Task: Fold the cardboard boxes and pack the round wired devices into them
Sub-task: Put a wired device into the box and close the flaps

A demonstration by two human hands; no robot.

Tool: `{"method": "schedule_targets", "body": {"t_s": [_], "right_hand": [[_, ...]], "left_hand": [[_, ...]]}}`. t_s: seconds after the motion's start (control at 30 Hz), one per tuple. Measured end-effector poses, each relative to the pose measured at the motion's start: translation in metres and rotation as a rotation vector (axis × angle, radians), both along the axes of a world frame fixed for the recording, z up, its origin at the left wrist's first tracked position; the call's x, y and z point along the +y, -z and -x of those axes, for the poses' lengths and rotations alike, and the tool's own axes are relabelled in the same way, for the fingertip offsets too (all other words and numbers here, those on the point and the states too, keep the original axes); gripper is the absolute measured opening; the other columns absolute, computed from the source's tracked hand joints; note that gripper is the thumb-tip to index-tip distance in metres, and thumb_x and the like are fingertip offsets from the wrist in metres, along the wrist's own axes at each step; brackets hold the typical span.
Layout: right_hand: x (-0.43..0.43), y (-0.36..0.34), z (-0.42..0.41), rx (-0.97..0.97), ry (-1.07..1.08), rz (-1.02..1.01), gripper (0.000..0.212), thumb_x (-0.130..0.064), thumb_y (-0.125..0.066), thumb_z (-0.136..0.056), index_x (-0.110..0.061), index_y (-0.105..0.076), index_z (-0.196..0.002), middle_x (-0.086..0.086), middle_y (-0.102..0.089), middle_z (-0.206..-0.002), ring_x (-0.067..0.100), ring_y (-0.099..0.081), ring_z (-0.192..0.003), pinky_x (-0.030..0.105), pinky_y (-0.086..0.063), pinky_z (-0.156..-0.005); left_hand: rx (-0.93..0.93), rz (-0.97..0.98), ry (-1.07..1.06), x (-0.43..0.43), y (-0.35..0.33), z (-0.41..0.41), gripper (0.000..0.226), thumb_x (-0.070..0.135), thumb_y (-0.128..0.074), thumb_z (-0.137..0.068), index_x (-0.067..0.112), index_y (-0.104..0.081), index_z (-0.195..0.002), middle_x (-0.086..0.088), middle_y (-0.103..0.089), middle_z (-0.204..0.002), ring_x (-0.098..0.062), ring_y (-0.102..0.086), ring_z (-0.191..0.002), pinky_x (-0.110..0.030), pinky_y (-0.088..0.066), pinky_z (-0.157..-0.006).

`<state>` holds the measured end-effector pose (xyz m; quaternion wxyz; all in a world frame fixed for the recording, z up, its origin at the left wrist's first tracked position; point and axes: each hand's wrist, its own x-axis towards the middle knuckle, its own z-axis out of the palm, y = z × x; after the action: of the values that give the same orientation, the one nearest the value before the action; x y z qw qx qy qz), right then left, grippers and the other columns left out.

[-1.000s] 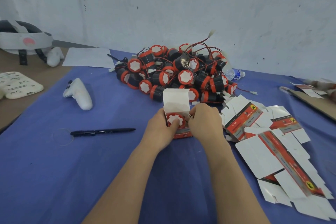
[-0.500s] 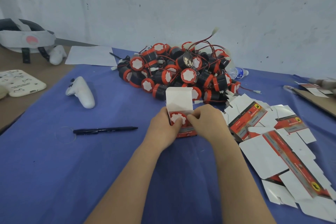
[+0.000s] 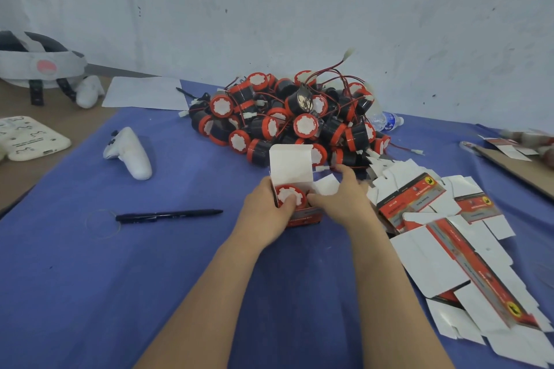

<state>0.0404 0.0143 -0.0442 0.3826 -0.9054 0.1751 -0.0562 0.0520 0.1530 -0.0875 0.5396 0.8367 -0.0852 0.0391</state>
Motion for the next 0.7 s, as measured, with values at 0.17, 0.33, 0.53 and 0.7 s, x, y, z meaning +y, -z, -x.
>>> {"method": "schedule_targets", "body": {"t_s": [0.17,0.33,0.53,0.7], "right_hand": [[-0.003,0.008,-0.007,0.04,0.032,-0.321,0.074,-0.015,-0.072,-0.082,-0.011,-0.024,-0.138,0.0,-0.046,-0.093,0.006,-0.043,-0.07,0.016,-0.034,-0.049],[0.013,0.021,-0.013,-0.191,0.012,-0.067,0.038,-0.006,-0.06,-0.084,-0.012,-0.044,-0.118,0.005,-0.056,-0.101,0.016,-0.048,-0.078,0.026,-0.038,-0.057],[0.024,0.023,-0.01,-0.257,-0.306,0.121,0.017,-0.007,-0.056,-0.083,-0.021,-0.052,-0.09,0.001,-0.052,-0.098,0.011,-0.049,-0.079,0.02,-0.038,-0.062],[0.013,0.019,-0.012,-0.235,-0.407,-0.073,0.017,-0.015,-0.056,-0.09,-0.008,-0.071,-0.087,-0.005,-0.067,-0.084,0.009,-0.059,-0.077,0.018,-0.046,-0.064]], "left_hand": [[-0.011,-0.117,-0.05,-0.001,-0.001,-0.001,0.035,0.033,-0.057,-0.092,0.018,-0.052,-0.123,-0.003,-0.051,-0.119,-0.021,-0.048,-0.112,-0.038,-0.046,-0.095],[-0.05,-0.134,-0.157,-0.004,-0.002,0.003,0.035,0.037,-0.059,-0.09,0.017,-0.054,-0.119,0.001,-0.035,-0.11,-0.018,-0.051,-0.1,-0.032,-0.047,-0.082],[-0.128,-0.043,-0.257,0.003,-0.004,0.0,0.05,0.019,-0.059,-0.091,0.016,-0.039,-0.137,-0.004,-0.035,-0.128,-0.017,-0.051,-0.092,-0.032,-0.046,-0.077],[-0.211,-0.006,-0.279,0.006,-0.001,-0.001,0.048,0.015,-0.063,-0.089,0.013,-0.037,-0.129,0.003,-0.033,-0.12,-0.013,-0.046,-0.09,-0.024,-0.039,-0.067]]}}
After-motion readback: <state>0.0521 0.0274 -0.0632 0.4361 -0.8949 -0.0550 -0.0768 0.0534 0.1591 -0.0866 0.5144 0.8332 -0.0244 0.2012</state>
